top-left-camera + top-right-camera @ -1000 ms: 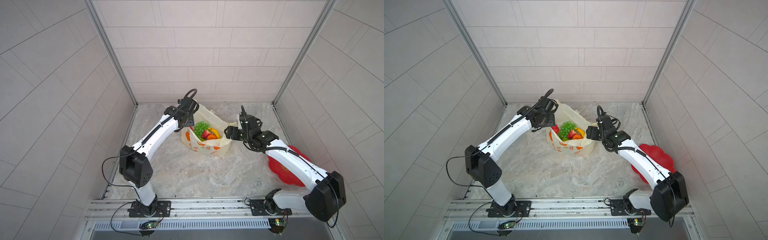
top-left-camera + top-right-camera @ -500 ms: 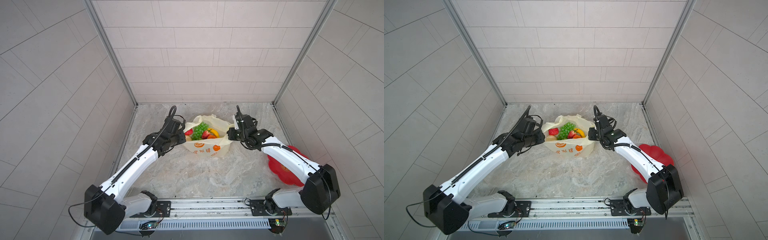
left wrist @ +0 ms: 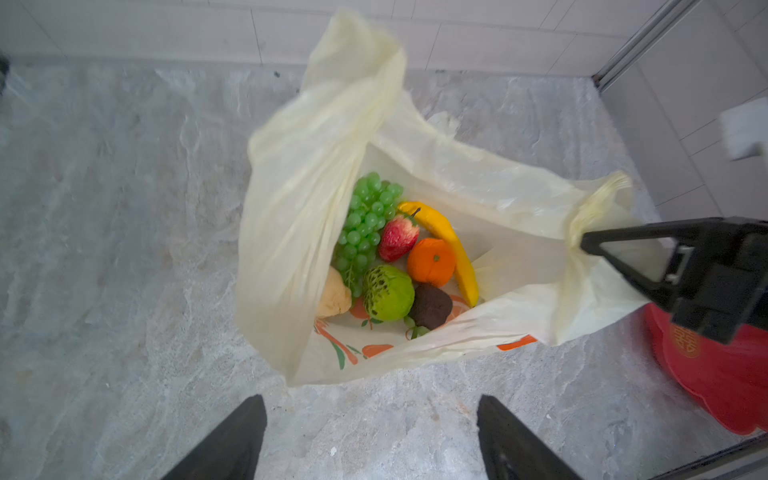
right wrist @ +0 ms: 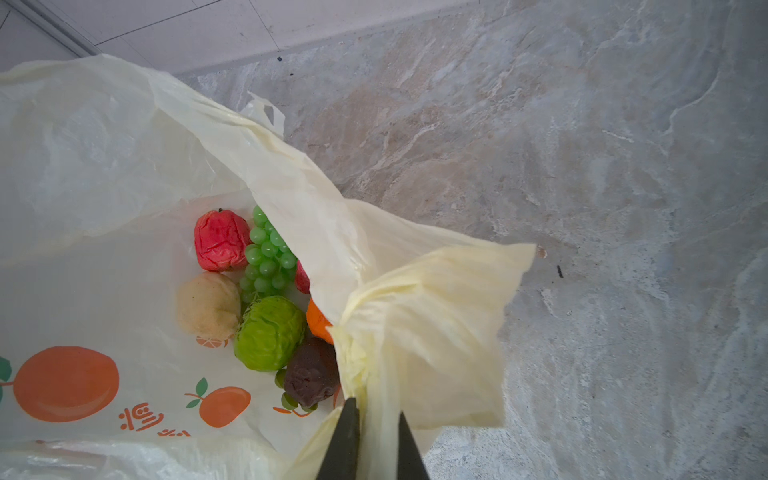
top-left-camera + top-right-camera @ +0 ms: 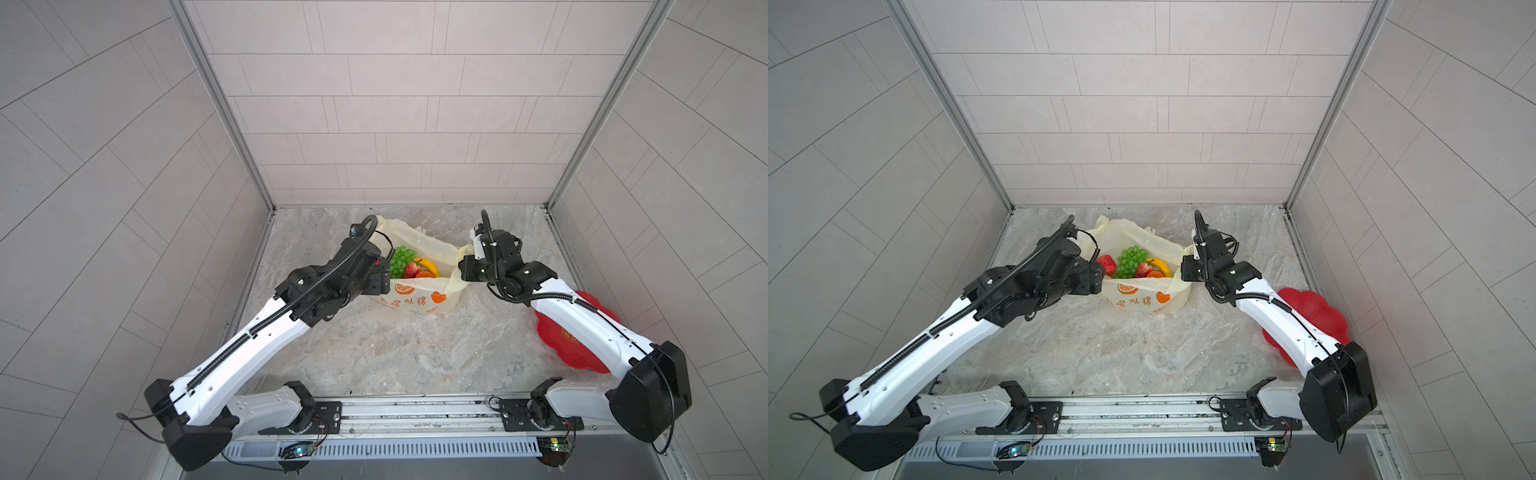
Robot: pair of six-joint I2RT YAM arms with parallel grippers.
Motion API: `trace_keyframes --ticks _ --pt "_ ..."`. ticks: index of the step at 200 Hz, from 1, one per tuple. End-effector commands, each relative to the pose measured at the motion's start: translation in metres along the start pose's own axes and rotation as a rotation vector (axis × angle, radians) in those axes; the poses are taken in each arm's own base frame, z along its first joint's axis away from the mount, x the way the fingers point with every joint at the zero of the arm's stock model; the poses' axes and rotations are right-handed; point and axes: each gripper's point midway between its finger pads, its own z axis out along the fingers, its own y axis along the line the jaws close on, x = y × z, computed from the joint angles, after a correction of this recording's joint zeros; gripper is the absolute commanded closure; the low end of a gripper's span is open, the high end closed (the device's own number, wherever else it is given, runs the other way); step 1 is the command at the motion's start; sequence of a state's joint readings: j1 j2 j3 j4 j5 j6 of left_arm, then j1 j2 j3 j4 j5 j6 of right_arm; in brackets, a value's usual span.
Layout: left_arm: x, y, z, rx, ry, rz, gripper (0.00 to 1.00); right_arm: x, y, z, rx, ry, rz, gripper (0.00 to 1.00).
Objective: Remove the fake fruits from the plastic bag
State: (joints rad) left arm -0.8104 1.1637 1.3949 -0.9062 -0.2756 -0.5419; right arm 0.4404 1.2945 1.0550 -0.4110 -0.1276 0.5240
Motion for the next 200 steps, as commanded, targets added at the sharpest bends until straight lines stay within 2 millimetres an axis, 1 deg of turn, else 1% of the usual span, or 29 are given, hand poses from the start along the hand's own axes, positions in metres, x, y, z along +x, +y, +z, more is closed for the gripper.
trace_keyframes --ticks 1,7,16,27,36,43,53,66,95,110,133,149,161,173,185,200 --pt "-0.007 0.006 -0.022 -0.09 -0.026 0.136 0.16 0.0 0.006 -0.008 -0.012 -0.016 -0.034 0.88" --pt "-0.01 -0.004 -0.025 -0.061 -0.028 0.152 0.17 0.0 0.006 -0.009 -0.01 -0.017 -0.036 0.87" --pt "-0.012 -0.025 -0.025 0.011 -0.019 0.177 0.18 -0.001 0.007 -0.009 -0.01 -0.017 -0.039 0.87" --pt "-0.012 -0.051 -0.017 0.114 -0.007 0.191 0.18 -0.001 0.008 -0.01 -0.012 -0.02 -0.04 0.87" --pt "-0.013 -0.062 -0.007 0.135 -0.012 0.191 0.19 0.0 0.008 -0.011 -0.013 -0.022 -0.041 0.87" --pt "-0.017 -0.062 0.002 0.105 -0.01 0.194 0.19 0.0 0.008 -0.013 -0.014 -0.025 -0.041 0.87" --pt "-0.021 -0.055 0.016 0.014 0.002 0.208 0.19 0.0 0.008 -0.015 -0.014 -0.03 -0.041 0.87" --pt "-0.026 -0.039 0.035 -0.137 0.03 0.207 0.19 -0.001 0.007 -0.019 -0.014 -0.04 -0.042 0.87" --pt "-0.03 -0.006 0.073 -0.353 0.079 0.197 0.19 0.003 0.009 -0.022 -0.025 -0.043 -0.041 0.87" --pt "-0.028 0.022 0.092 -0.435 0.113 0.134 0.18 0.007 0.011 -0.023 -0.035 -0.037 -0.046 0.87" --pt "-0.024 0.07 0.107 -0.572 0.145 0.052 0.16 0.015 0.016 -0.022 -0.048 -0.028 -0.069 0.87" --pt "-0.012 0.087 0.121 -0.563 0.2 -0.009 0.15 0.021 0.018 -0.022 -0.054 -0.02 -0.093 0.87" --pt "-0.001 0.093 0.132 -0.519 0.246 -0.06 0.14 0.026 0.02 -0.021 -0.056 -0.013 -0.115 0.87" --pt "0.01 0.091 0.145 -0.446 0.286 -0.108 0.14 0.031 0.02 -0.019 -0.057 -0.007 -0.13 0.87" --pt "0.019 0.077 0.155 -0.346 0.308 -0.119 0.14 0.036 0.018 -0.016 -0.05 0.0 -0.137 0.87" --pt "0.026 0.059 0.159 -0.246 0.313 -0.134 0.14 0.04 0.016 -0.013 -0.039 0.009 -0.14 0.87"
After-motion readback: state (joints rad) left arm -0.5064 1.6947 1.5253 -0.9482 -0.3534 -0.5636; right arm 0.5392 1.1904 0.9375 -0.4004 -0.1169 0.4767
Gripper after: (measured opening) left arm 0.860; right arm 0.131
